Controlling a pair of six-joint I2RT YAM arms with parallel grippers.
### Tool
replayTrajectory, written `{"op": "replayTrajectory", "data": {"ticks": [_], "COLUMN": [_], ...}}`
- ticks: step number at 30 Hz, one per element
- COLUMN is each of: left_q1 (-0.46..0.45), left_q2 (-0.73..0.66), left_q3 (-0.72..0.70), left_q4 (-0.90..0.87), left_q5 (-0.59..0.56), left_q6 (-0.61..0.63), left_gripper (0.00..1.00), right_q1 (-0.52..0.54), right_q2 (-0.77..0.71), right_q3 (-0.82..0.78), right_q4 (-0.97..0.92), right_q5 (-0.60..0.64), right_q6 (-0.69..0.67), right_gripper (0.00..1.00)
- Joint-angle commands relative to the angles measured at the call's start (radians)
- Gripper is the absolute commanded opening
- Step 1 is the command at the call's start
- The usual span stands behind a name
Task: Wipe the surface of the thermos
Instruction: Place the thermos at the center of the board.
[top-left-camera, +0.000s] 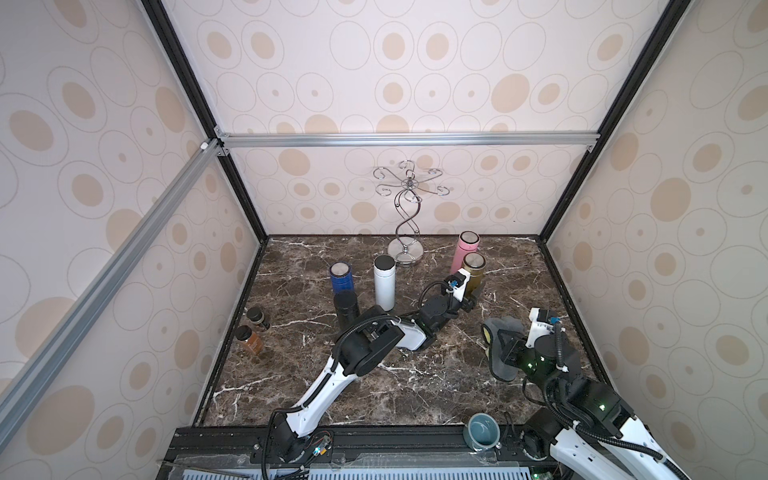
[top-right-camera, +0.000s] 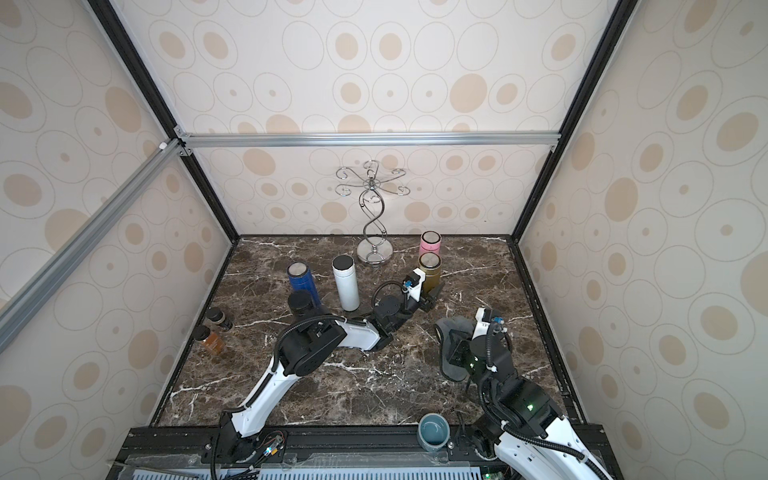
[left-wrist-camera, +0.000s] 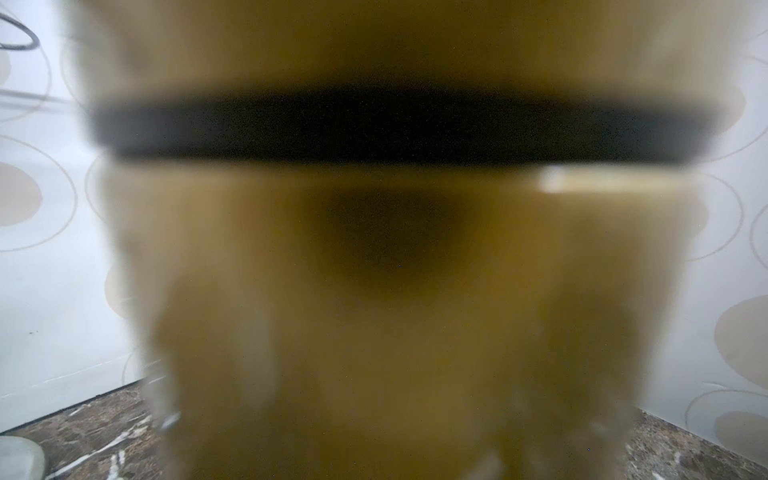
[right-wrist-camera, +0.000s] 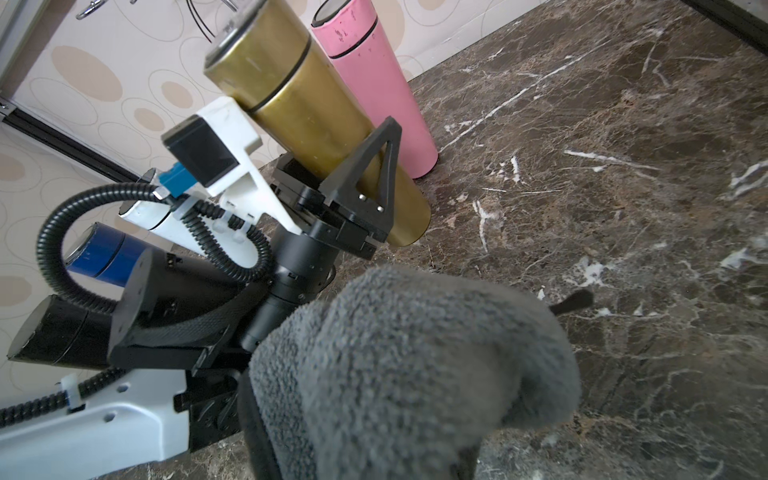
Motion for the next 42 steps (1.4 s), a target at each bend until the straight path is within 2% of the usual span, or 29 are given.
{"op": "replayTrajectory", "data": {"ticks": [1, 12, 19, 37, 42], "left_q1": [0.002, 0.011, 0.019, 0.021, 0.021], "left_q2": [0.022, 0.131, 0.154, 0.154, 0.144], "left_q3": [0.1, 0.262, 0.302, 0.269, 0.231], "left_q4": [0.01, -0.098, -0.125, -0.104, -0.079], "left_q5": [0.003, -0.02, -0.024, -0.031, -0.036], "left_q6": [0.016, 0.007, -0.019, -0.035, -0.024], "left_gripper": [0.0, 0.0, 0.0, 0.0, 0.1], "right_q1": [-0.008, -0.017, -0.019, -0.02, -0.021], "right_q2": [-0.013, -0.031, -0.037, -0.021, -0.01], "right_q3": [0.008, 0.008, 0.013, 0.005, 0.001], "right_q4": [-0.024, -0.039, -0.044, -0.021, -0.007], "right_q5": [-0.003, -0.012, -0.012, -0.025, -0.031], "right_q6": [0.0, -0.004, -0.006, -0.008, -0.01], "right_gripper": [0.0, 0.0, 0.0, 0.0, 0.0]}}
